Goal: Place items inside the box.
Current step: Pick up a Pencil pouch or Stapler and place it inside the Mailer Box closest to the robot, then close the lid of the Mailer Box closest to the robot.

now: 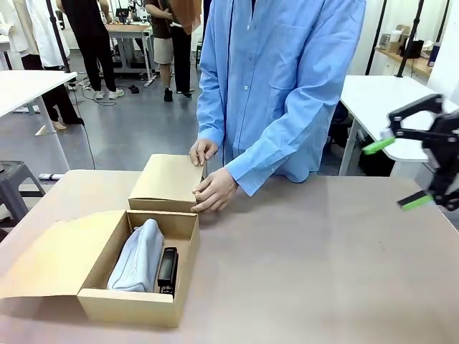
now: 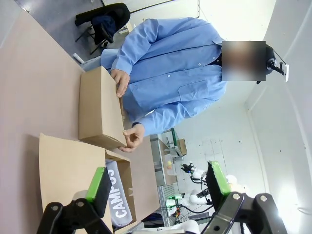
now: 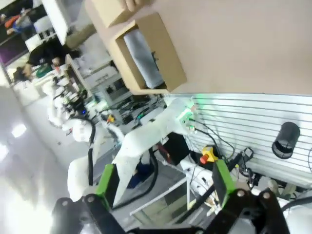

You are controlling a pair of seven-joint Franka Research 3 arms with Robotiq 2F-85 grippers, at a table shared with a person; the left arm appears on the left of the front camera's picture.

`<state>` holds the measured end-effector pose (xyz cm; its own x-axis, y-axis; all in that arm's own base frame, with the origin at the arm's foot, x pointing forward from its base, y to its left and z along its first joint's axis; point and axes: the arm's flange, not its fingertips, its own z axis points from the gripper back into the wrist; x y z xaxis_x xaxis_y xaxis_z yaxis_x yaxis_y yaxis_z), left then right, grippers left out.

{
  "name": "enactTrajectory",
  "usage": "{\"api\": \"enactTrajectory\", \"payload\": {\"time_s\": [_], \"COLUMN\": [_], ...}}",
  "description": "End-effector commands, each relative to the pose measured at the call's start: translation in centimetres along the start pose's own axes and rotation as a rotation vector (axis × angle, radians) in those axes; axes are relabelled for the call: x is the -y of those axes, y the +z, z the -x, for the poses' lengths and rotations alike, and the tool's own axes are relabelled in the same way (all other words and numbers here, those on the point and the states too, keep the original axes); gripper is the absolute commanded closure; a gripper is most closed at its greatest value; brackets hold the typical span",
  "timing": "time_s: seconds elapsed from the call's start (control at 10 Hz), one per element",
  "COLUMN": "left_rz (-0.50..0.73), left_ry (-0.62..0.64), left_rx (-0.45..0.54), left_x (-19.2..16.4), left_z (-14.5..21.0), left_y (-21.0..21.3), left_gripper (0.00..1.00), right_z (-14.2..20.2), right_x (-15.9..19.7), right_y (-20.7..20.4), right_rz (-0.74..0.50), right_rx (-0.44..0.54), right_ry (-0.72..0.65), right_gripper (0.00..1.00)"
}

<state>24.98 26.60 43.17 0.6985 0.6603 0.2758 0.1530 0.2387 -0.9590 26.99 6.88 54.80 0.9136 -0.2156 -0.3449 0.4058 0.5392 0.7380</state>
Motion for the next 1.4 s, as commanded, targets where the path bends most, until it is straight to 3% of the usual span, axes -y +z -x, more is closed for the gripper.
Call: {"api": "enactTrajectory", "payload": {"time_s": [0.0, 0.1, 0.2, 0.3, 0.4, 0.5, 0.6, 1.3], "left_rz": [0.025, 0.025, 0.025, 0.025, 0.025, 0.025, 0.025, 0.025], "left_ry": [-0.020, -0.020, -0.020, -0.020, -0.020, -0.020, -0.020, -0.020], "left_rx": [0.015, 0.015, 0.015, 0.015, 0.015, 0.015, 0.015, 0.015], "left_x": [0.2, 0.2, 0.2, 0.2, 0.2, 0.2, 0.2, 0.2], "left_z": [-0.1, -0.1, -0.1, -0.1, -0.1, -0.1, -0.1, -0.1], "left_y": [-0.1, -0.1, -0.1, -0.1, -0.1, -0.1, -0.1, -0.1], "left_gripper": [0.00, 0.00, 0.00, 0.00, 0.00, 0.00, 0.00, 0.00], "right_z": [-1.9, -3.7, -5.0, -5.2, -5.1, -5.1, -7.8, -7.8], "right_x": [6.8, 11.6, 16.6, 20.3, 22.3, 22.2, 17.1, 17.1], "right_y": [0.7, 2.6, 2.8, 1.2, -1.6, -3.8, 7.1, 7.1], "right_rz": [-0.112, -0.238, -0.265, -0.300, -0.278, -0.211, -0.284, -0.284], "right_rx": [-0.245, -0.264, -0.168, -0.133, -0.108, -0.085, -0.102, -0.102], "right_ry": [0.192, 0.337, 0.393, 0.512, 0.524, 0.507, 0.453, 0.453], "right_gripper": [0.00, 0.00, 0.00, 0.00, 0.00, 0.00, 0.00, 0.00]}}
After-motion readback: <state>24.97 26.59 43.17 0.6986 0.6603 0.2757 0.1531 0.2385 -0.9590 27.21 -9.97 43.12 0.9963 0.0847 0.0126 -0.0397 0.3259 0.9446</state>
